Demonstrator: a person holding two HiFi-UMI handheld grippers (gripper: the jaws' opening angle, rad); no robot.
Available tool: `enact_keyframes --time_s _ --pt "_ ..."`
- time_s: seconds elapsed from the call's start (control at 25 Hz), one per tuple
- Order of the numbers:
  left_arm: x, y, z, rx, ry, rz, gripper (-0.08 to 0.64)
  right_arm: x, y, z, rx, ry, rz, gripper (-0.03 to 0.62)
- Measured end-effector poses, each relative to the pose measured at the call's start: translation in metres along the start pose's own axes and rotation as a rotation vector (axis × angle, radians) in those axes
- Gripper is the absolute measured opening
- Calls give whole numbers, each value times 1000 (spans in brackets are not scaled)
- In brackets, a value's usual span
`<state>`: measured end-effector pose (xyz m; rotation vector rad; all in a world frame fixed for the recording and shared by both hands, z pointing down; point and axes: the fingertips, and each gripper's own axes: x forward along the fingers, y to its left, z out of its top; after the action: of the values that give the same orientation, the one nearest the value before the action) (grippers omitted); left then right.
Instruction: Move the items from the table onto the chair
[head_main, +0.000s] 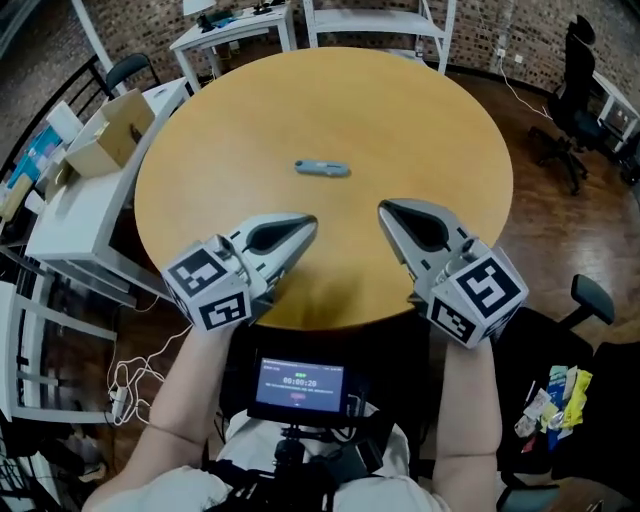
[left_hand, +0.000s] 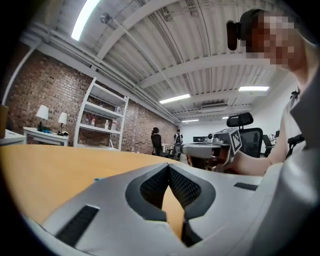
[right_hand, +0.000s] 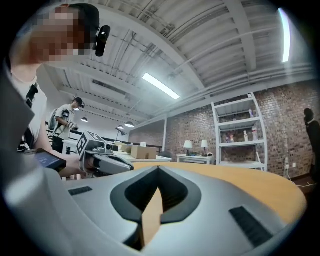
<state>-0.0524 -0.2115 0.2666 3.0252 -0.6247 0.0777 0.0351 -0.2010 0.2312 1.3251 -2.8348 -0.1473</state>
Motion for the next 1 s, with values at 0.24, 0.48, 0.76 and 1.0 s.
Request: enact_keyframes --time_s 0.24,0.48,0.76,1.0 --pt "-38 33 -13 -2 23 102 11 49 34 4 4 4 115 0" --pt "-58 48 -16 -5 15 142 11 84 56 -6 9 35 189 0" --pt "-58 59 -21 3 51 159 11 103 54 -11 -8 96 203 0" --pt "-54 60 -28 -15 91 150 11 109 56 -15 -38 139 226 0"
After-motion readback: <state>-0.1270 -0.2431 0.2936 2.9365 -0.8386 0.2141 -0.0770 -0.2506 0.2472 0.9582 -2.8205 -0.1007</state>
